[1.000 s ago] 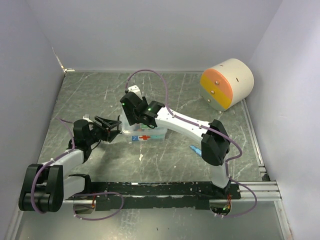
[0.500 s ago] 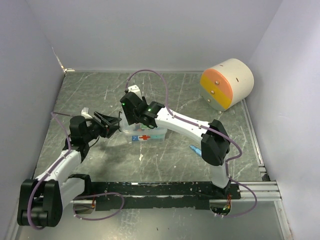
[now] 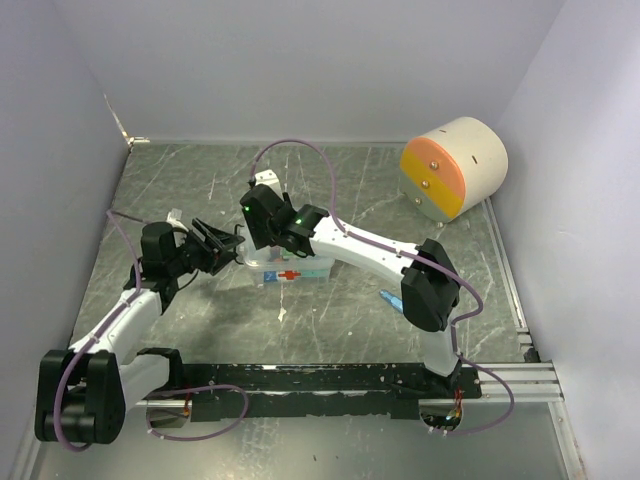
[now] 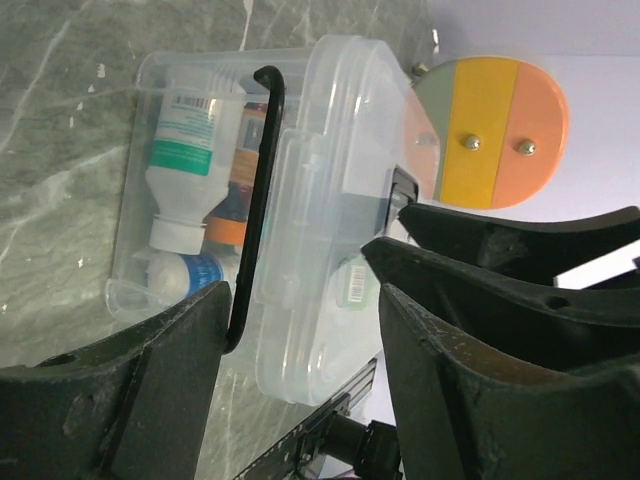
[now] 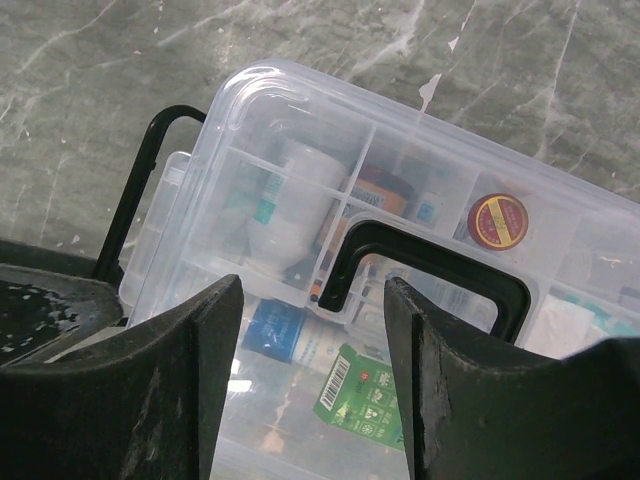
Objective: Organize the medicine kit
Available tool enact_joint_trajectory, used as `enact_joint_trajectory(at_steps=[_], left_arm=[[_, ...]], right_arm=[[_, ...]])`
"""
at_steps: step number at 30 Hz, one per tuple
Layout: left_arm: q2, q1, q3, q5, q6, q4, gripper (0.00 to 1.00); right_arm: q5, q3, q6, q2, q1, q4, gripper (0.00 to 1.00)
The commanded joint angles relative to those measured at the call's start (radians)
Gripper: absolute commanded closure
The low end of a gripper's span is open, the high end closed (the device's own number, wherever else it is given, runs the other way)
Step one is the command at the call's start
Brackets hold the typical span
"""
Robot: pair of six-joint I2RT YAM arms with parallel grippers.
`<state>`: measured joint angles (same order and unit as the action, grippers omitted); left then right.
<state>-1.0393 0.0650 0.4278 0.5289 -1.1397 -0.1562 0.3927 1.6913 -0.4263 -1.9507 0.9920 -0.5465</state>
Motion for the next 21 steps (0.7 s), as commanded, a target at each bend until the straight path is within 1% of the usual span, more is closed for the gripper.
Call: enact_joint_trajectory(at_steps=[1,5,11,17,21], left_arm=[[-0.038,0.017,0.037,0.045,0.059,0.004,0.3],[-0.027,0.047,0.048,0.027,0.098,0.048,0.32],[0.0,0.088,0.09,-0.029,0.169,0.151,0.31],[-0.002,0.135,0.12,-0.118,0.23,0.234,0.36],[-0.016,0.168,0.126,-0.151,0.24,0.254,0.4]], right_arm=[[-0.031,-0.044,-0.004,-0.032,-0.006,-0.033,0.42],[-0.04,-0.054,-0.008,-0.027,-0.01,-0.023,0.42],[-0.043,-0.056,-0.012,-0.029,-0.013,-0.02,0.42],[-0.046,-0.059,-0.016,-0.028,-0.013,-0.021,0.42],[-0.045,-0.062,-0.018,-0.027,-0.014,-0.021,0.42]])
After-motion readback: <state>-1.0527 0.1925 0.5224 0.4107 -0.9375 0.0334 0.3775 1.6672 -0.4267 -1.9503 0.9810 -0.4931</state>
